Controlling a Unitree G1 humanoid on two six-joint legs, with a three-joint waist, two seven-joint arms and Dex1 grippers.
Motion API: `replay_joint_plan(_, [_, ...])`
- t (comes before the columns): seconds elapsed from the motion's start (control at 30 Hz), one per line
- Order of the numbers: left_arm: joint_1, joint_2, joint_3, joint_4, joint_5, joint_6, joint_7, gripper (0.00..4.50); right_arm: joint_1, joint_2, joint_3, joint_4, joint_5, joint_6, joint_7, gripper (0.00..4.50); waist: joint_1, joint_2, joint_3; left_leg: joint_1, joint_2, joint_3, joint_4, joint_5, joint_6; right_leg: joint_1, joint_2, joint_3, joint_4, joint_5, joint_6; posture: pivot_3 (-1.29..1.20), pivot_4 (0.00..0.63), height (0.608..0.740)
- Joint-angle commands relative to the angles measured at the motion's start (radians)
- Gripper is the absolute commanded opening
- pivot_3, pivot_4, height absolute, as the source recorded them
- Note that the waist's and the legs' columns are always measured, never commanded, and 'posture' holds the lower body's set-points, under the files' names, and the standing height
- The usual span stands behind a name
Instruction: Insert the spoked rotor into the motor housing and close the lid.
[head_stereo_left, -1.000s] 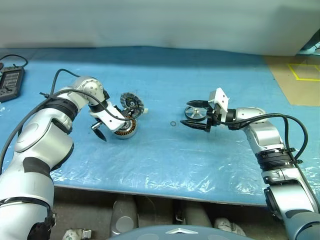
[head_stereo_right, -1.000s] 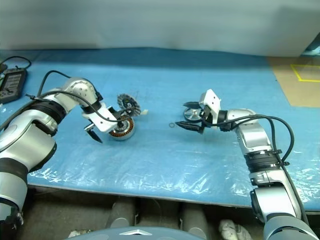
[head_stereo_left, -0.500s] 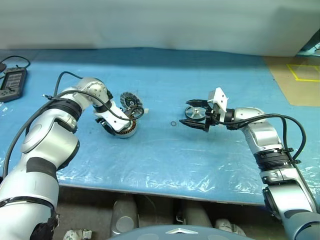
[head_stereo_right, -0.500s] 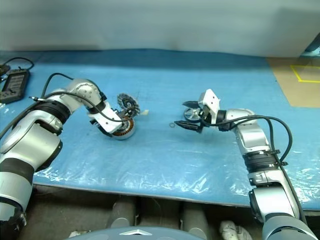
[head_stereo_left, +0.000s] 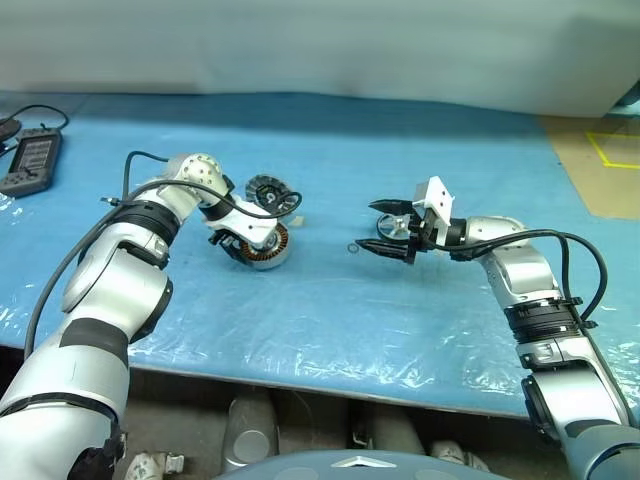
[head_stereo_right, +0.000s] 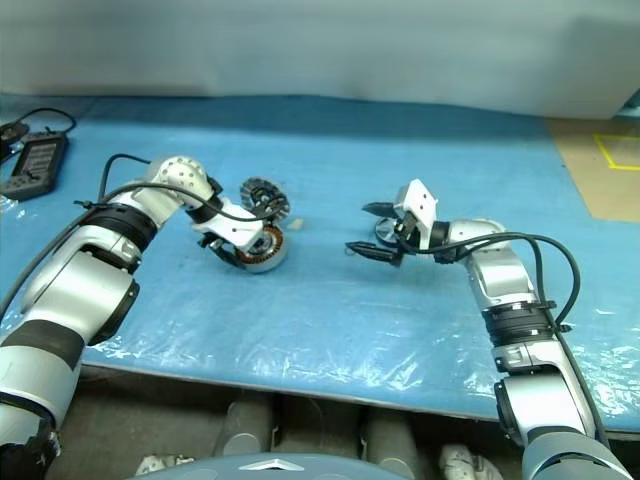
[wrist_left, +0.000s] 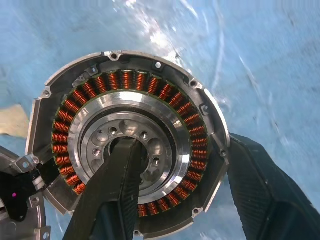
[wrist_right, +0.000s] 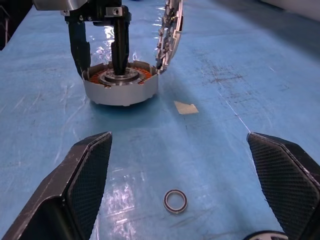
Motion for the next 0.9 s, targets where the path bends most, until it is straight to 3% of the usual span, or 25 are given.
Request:
replay_joint_plan(0.03, [-0.008,0.008,0.032,-0.081,-0.020,0.030,-0.027,2.14,0.021,0.009,-0.022,-0.027,0.009,-0.020,-0.016,4.50,0.000,0.000,0.000,-0.001,0.000,0.000,0.000,0.000,0.000,0.000,0.000,0.000,0.000,0.000,0.000,0.00,0.150,0.740])
replay_joint_plan(0.9, [0.026,0.104,-0.253,-0.653,-0.362,0.625,-0.041,2.14,0.069,0.060,-0.014,-0.040,0.004,-0.054,-0.076,4.50,-0.007,-0.003,0.002,-0.002,0.001,0.000,-0.002,0.000,0.000,-0.003,0.001,-0.001,-0.001,-0.001,-0.001,0.00,0.150,0.740])
